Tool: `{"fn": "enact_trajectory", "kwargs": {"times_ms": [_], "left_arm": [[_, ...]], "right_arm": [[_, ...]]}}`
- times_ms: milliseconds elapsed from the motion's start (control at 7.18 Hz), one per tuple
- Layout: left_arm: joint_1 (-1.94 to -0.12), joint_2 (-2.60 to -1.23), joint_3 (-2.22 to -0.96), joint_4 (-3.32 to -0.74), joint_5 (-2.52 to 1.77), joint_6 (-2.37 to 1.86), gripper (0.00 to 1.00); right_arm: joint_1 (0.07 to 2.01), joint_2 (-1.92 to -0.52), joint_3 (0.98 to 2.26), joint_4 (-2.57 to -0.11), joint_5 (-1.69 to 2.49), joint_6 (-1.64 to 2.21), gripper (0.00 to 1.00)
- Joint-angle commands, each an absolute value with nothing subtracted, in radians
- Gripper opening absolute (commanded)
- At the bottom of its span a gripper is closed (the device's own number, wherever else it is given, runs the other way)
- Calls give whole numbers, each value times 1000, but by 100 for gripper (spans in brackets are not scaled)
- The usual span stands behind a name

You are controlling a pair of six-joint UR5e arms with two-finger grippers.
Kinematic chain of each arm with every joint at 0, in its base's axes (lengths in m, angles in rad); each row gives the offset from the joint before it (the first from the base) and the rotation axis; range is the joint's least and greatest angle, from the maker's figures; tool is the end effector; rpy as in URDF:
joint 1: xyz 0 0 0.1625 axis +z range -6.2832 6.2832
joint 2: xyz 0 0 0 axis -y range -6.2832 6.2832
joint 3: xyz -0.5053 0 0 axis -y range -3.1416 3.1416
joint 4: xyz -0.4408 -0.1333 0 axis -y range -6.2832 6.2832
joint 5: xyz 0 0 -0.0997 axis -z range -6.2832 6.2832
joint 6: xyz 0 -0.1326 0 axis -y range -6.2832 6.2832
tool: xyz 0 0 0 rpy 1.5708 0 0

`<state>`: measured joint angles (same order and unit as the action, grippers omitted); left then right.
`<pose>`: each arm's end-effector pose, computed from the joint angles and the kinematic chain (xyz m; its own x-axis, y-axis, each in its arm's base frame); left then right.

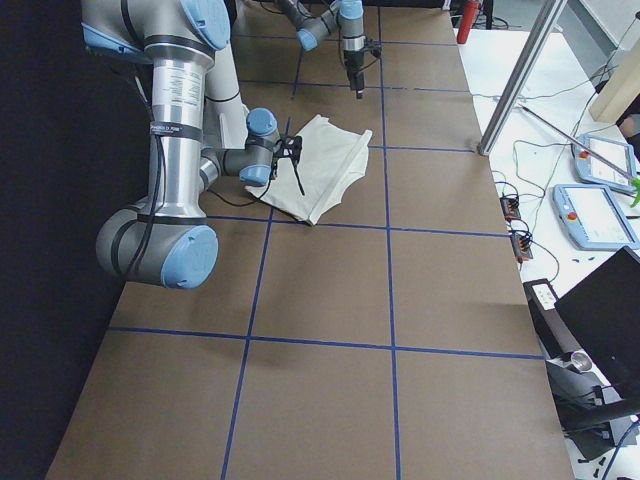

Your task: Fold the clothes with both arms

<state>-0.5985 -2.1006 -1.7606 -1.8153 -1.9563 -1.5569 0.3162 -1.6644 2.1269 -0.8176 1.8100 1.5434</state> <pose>0.5682 -0.4885 0.2961 0.4747 -0.3081 -0.8244 0.2603 0.9440 -0.2030 -0.4461 -0.2532 0.4202 0.3328 0.0809 0.9395 -0.0819 0.9950 -0.0567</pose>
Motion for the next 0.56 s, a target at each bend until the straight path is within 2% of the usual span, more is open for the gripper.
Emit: {"fn": "enact_trajectory", "kwargs": {"times_ms": [0, 418], "left_arm": [[-418, -2088, -1764, -1815, -1889, -1797, 94], [-371, -2066, -1761, -1813, -1864, -1853, 87]], "right_arm": [[451, -1612, 2126, -818, 1815, 1543, 100], [462, -1608, 2118, -819, 1809, 1532, 100]]}}
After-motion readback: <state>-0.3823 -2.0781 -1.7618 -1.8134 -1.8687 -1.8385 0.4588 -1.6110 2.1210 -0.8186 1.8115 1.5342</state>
